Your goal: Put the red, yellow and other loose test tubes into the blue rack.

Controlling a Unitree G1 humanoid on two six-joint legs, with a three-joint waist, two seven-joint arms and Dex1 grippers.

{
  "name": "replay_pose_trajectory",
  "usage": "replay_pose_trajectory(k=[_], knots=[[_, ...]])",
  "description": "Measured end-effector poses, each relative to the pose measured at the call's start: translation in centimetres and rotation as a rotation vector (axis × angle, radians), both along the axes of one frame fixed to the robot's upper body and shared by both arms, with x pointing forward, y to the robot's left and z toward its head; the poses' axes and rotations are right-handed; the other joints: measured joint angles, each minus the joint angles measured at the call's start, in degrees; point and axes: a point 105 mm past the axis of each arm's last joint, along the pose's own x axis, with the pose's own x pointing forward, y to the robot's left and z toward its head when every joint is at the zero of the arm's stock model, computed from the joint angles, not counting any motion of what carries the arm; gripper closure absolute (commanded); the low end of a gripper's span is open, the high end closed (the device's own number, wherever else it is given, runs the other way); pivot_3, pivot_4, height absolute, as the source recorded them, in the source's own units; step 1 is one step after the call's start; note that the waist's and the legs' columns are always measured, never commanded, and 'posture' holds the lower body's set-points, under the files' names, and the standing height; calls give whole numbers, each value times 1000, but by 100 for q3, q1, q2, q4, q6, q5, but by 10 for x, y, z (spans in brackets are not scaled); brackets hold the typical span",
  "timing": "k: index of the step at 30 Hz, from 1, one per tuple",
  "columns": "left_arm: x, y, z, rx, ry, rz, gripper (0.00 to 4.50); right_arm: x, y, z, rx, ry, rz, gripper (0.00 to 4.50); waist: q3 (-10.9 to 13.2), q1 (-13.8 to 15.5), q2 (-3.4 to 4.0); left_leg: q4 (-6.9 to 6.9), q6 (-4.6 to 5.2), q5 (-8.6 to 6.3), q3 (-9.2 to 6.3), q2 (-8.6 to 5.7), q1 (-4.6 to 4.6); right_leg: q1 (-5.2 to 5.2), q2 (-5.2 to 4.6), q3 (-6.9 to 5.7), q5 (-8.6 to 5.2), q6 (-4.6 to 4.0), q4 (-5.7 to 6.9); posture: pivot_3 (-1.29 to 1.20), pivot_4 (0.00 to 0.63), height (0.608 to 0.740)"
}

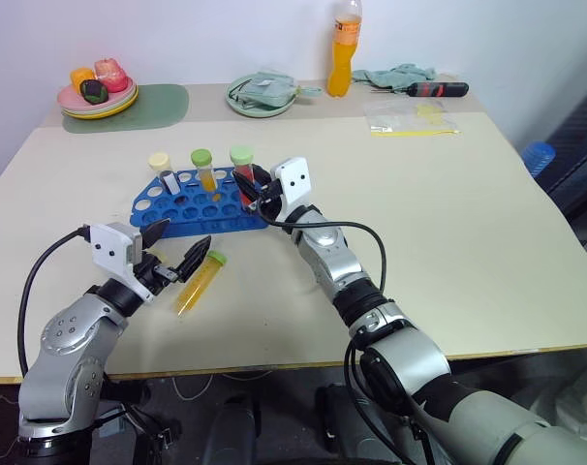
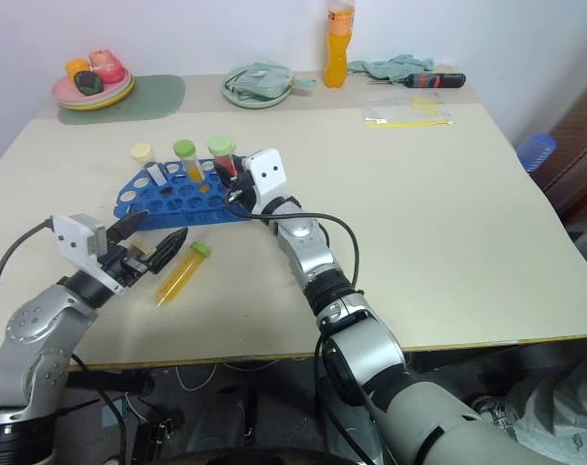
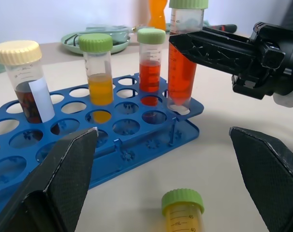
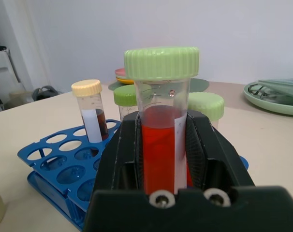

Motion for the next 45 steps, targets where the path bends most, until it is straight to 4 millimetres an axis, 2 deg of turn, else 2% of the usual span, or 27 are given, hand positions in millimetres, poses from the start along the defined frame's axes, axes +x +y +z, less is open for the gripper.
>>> replay_pose_trajectory(k=[18, 26, 29, 36, 41, 43, 45], knots=[[-1, -3, 2, 4, 2, -9, 0, -3, 0, -1, -7, -5, 29, 3672, 0, 3, 0, -2, 0, 0, 2, 0, 2, 0, 1, 3, 0, 0, 0, 0, 150, 740], [-1, -2, 0, 3, 6, -13, 0, -7, -5, -24, -35, 56, 34, 3672, 0, 6, 0, -2, 0, 0, 4, 0, 2, 0, 0, 4, 0, 0, 0, 0, 150, 740], [-1, -2, -1, 3, 6, -12, 0, -7, -5, -24, -38, 54, 32, 3672, 0, 5, 0, -2, 0, 0, 4, 0, 2, 0, 1, 5, 0, 0, 0, 0, 150, 740], [1, 3, -3, 24, 46, 22, 0, -7, -5, -21, -34, 43, 32, 350, 2, 4, 0, -3, 0, 0, 3, 0, 2, 0, 2, 5, 0, 0, -1, 0, 150, 740], [3, -1, 5, 85, 165, 9, 0, -21, -11, 24, -8, -131, 83, 350, 2, 12, -1, -3, 0, 0, -1, 0, 2, 3, 1, 5, 0, 0, -1, 0, 150, 740], [5, -3, 7, 184, 252, 10, 0, -31, -24, 28, -55, -171, 128, 350, 3, 48, -9, -1, 0, 0, -15, -2, -3, 8, 0, -2, -1, 1, -3, 0, 150, 740], [10, -1, 16, 292, 378, 30, 0, -42, -46, 23, -152, -179, 188, 350, 6, 100, -12, 7, 0, 0, -21, -7, -2, 20, -2, -10, -1, 3, -10, 0, 150, 740]])
